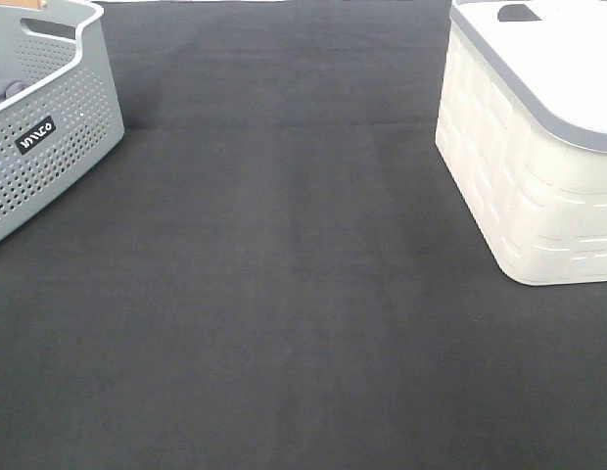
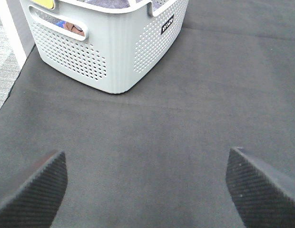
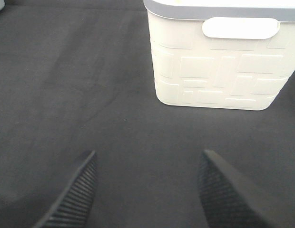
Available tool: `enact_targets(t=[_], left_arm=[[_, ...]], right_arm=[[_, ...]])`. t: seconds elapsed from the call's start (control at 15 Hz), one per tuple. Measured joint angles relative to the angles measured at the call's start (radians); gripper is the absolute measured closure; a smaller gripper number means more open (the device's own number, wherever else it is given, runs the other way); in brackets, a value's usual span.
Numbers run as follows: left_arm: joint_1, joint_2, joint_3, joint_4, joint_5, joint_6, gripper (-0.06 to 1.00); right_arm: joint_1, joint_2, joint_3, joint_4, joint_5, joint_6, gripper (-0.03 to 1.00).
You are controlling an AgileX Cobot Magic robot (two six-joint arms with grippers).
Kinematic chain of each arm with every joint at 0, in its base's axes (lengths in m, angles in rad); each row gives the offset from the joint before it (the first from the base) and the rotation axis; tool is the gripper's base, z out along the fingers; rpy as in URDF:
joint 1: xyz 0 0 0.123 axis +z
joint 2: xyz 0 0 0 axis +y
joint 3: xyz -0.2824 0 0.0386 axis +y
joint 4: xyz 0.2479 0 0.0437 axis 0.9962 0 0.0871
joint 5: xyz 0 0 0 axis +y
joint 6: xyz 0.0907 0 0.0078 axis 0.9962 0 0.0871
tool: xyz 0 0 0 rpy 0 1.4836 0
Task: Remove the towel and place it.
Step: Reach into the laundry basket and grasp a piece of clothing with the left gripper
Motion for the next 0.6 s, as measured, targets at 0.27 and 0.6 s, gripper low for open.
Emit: enact_targets(t=[0.27, 0.6], left_arm=[[0.000, 0.000, 0.000, 0.000, 0.000, 0.000, 0.10], [0.000, 0.000, 0.000, 0.000, 0.000, 0.000, 0.10]], right_arm=[[0.000, 0.000, 0.000, 0.000, 0.000, 0.000, 0.35], [0.000, 0.000, 0.000, 0.000, 0.000, 0.000, 0.35]])
